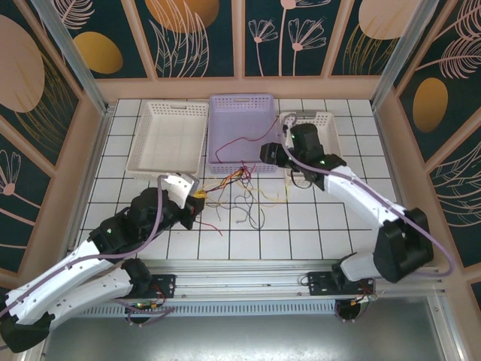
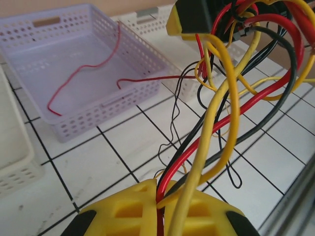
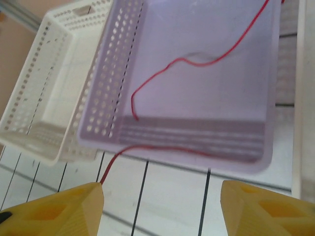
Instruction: Untangle the cables
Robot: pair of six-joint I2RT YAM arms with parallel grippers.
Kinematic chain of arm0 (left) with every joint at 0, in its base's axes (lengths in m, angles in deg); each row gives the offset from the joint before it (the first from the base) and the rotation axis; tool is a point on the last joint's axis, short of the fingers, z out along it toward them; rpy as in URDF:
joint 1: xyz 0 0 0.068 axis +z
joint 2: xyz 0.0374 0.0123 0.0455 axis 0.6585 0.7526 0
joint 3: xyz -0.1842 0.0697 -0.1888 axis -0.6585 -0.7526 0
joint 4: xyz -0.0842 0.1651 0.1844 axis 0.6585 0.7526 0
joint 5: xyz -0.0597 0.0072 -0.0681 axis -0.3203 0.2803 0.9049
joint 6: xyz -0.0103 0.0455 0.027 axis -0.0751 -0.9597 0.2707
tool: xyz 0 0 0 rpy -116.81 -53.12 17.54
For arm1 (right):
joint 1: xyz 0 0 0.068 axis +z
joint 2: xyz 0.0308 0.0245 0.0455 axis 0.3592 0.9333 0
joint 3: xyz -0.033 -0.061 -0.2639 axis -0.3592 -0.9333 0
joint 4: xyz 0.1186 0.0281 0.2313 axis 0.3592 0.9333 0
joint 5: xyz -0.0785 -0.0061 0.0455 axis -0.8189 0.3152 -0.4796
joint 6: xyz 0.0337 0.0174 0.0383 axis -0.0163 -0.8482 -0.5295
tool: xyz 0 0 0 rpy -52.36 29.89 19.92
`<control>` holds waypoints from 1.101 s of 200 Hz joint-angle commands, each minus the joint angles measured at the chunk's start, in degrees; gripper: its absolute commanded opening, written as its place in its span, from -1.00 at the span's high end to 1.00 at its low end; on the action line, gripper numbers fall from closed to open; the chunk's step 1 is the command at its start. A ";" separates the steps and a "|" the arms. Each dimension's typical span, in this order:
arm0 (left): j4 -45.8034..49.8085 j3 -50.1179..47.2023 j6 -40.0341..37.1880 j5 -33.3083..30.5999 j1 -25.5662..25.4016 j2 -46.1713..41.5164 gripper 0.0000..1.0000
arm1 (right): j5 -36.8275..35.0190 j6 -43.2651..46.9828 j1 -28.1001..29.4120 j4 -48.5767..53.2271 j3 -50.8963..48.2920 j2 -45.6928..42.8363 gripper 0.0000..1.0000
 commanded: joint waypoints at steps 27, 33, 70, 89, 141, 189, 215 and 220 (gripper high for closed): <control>-1.94 -0.21 0.51 -4.13 0.22 -0.34 1.00 | -5.57 -5.13 0.28 4.21 14.98 14.87 -0.31; -1.85 -0.08 0.50 -4.05 0.22 0.02 1.00 | -6.50 -5.77 0.33 5.04 16.09 16.40 -0.31; -1.67 -0.11 0.15 -4.15 0.22 0.71 1.00 | -10.86 -10.13 0.75 5.91 19.20 22.91 -0.33; -1.74 -0.14 0.15 -3.96 0.27 0.89 1.00 | -12.22 -11.18 0.89 5.96 20.66 25.75 -0.34; -1.60 -0.12 -0.03 -3.95 0.22 1.84 1.00 | -14.37 -12.99 1.03 6.16 26.52 33.12 -0.33; -1.59 -0.21 -0.18 -3.72 0.22 1.84 1.00 | -15.49 -14.74 0.62 7.84 34.09 41.26 -0.28; -1.65 -0.21 -0.30 -3.82 0.27 1.86 1.00 | -16.38 -16.29 0.52 7.53 35.87 43.45 -0.26; -1.67 -0.20 -0.30 -3.79 0.24 1.92 1.00 | -16.63 -16.56 0.48 7.55 36.38 43.77 -0.26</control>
